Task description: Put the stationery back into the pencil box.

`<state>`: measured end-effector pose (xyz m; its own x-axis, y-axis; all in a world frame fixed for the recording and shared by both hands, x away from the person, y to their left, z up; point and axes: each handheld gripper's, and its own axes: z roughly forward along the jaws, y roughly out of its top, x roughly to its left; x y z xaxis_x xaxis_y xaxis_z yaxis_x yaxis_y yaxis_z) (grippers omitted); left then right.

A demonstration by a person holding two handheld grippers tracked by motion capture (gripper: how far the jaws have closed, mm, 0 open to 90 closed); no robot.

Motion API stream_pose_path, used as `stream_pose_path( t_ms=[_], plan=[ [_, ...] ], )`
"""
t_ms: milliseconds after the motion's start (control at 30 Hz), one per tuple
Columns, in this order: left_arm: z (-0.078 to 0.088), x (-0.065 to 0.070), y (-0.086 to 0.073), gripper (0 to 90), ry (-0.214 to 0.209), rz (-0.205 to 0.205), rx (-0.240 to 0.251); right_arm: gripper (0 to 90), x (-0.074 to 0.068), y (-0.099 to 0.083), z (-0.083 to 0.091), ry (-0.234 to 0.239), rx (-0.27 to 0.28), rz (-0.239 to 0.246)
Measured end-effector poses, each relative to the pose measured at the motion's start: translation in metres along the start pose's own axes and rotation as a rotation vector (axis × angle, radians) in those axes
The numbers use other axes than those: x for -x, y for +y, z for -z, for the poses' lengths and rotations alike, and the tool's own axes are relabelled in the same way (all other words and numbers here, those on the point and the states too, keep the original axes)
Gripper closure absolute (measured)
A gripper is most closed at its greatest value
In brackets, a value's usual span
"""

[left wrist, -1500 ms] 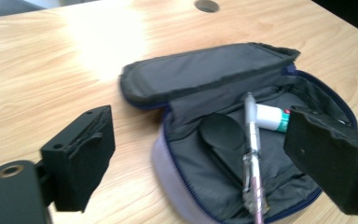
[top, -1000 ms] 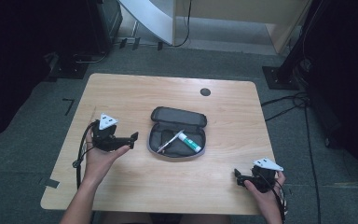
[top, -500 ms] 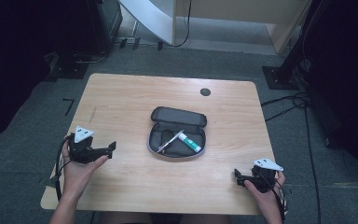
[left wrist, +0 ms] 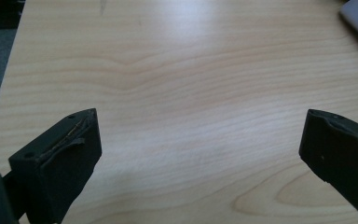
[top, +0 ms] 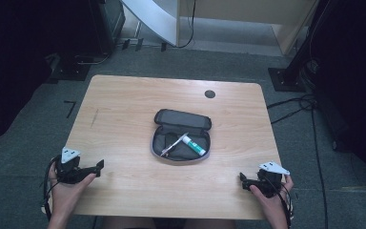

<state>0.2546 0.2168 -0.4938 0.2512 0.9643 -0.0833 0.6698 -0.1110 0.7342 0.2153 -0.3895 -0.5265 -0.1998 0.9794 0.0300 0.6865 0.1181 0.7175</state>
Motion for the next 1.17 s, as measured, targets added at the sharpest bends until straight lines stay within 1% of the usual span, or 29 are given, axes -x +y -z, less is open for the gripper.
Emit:
stream_pose_path(
  t_ms=[100,133,167,200,233,267,300,333,367,400,433,467,533,633,667,700,1033,1167],
  plan=[
    [0.0,-0.002,-0.012,0.0,0.017,0.003,-0.012,2.1,0.0,0.0,0.0,-0.006,-0.001,-0.002],
    [-0.001,-0.002,-0.015,0.0,0.027,-0.001,-0.021,2.1,0.0,0.0,0.0,-0.006,-0.001,-0.001],
    [-0.002,-0.003,-0.018,0.0,0.047,-0.002,-0.032,2.1,0.0,0.0,0.0,-0.006,-0.002,-0.003],
    [-0.004,-0.003,-0.021,0.0,0.054,0.003,-0.04,2.1,0.0,0.0,0.0,-0.006,-0.001,-0.002],
    [-0.005,-0.004,-0.022,0.0,0.047,0.007,-0.044,2.0,0.0,0.0,0.0,-0.007,-0.002,-0.003],
    [-0.004,-0.003,-0.022,0.0,0.053,0.005,-0.03,2.0,0.0,0.0,0.0,-0.009,-0.003,-0.002],
    [-0.005,-0.003,-0.021,0.0,0.064,-0.009,-0.033,1.9,0.0,0.0,0.0,-0.009,-0.003,-0.002],
    [-0.008,-0.001,-0.021,0.0,0.08,-0.022,-0.059,1.8,0.0,0.0,0.0,-0.009,-0.003,-0.002],
    [-0.01,0.0,-0.021,0.0,0.091,-0.024,-0.08,1.7,-0.001,0.0,0.0,-0.013,-0.005,-0.008],
    [-0.011,0.002,-0.022,0.0,0.098,-0.037,-0.093,1.7,-0.001,0.0,0.0,-0.014,-0.005,-0.008],
    [-0.012,0.003,-0.022,0.0,0.1,-0.044,-0.089,1.6,-0.001,0.0,0.0,-0.016,-0.006,-0.01],
    [-0.012,0.003,-0.022,0.0,0.095,-0.043,-0.086,1.6,-0.001,0.0,0.0,-0.018,-0.006,-0.012],
    [-0.012,0.003,-0.023,0.0,0.098,-0.037,-0.075,1.5,-0.002,0.0,0.0,-0.022,-0.004,-0.019],
    [-0.012,0.004,-0.024,0.0,0.103,-0.047,-0.069,1.3,-0.003,0.0,-0.001,-0.023,-0.003,-0.018],
    [-0.013,0.004,-0.024,0.0,0.092,-0.046,-0.073,1.3,-0.003,0.0,-0.001,-0.023,-0.003,-0.017],
    [-0.013,0.004,-0.023,0.0,0.09,-0.045,-0.075,1.3,-0.003,0.0,-0.001,-0.023,-0.003,-0.017],
    [-0.013,0.004,-0.023,0.0,0.093,-0.042,-0.076,1.3,-0.003,0.0,-0.001,-0.023,-0.003,-0.016],
    [-0.013,0.004,-0.023,0.0,0.095,-0.04,-0.074,0.8,-0.004,0.001,-0.001,-0.031,-0.006,-0.024]
  ],
)
